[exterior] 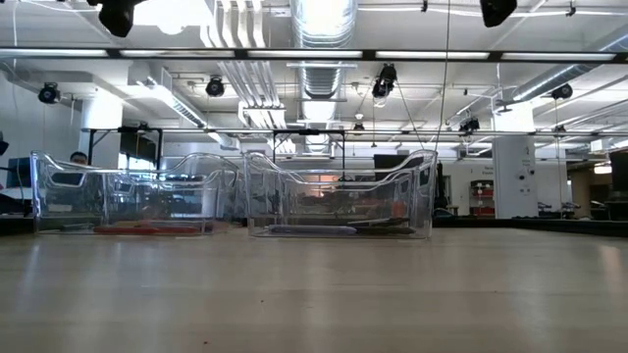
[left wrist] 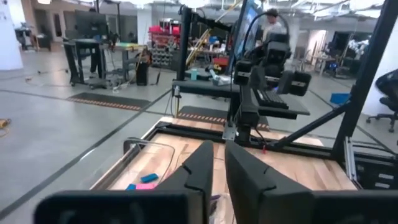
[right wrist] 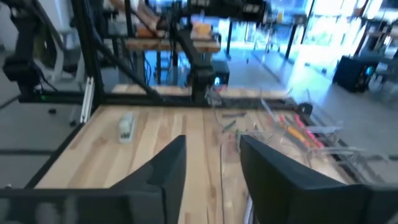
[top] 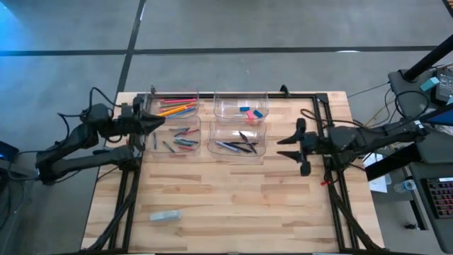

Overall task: Sort crayons/erasers/pens/pencils in bins
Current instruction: Return to Home Position

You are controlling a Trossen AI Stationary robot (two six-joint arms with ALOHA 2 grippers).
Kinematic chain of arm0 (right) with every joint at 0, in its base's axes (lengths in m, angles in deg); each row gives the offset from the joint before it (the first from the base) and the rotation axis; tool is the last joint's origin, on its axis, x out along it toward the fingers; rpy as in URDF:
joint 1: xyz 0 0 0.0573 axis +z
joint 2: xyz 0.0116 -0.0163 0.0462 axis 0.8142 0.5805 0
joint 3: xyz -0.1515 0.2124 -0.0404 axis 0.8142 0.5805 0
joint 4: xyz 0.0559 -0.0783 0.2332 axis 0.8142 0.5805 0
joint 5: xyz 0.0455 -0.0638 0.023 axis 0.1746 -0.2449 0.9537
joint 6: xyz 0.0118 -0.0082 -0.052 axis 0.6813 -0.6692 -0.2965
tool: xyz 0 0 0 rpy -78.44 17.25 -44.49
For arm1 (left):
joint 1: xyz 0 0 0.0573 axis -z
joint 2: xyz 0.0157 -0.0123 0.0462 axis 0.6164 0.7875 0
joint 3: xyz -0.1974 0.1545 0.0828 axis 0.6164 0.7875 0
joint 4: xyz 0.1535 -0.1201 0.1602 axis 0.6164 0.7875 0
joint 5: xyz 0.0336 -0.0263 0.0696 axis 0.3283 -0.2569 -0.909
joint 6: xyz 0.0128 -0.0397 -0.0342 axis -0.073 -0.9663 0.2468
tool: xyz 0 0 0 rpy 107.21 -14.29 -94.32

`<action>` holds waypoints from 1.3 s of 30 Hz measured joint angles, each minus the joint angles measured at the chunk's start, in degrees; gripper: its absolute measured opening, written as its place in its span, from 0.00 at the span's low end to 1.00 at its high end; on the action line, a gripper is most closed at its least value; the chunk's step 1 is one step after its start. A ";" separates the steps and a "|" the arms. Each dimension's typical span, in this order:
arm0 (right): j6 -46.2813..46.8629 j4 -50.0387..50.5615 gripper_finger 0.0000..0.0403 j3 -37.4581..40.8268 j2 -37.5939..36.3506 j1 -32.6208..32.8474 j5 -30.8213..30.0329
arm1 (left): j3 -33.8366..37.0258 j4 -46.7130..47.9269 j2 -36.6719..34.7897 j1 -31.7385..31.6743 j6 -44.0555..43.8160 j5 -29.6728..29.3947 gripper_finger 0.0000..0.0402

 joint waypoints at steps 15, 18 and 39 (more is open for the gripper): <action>-7.13 -4.21 0.05 12.89 -21.54 0.02 0.02 | 12.55 -11.97 -3.93 2.53 -2.00 0.70 0.00; -8.30 -2.92 0.02 12.89 -25.37 0.02 0.00 | 12.70 -13.38 -3.59 2.64 -2.00 1.03 0.00; -9.20 -0.03 0.02 15.72 -25.74 -6.95 -2.40 | 11.38 -30.77 11.56 2.60 -1.49 5.16 0.00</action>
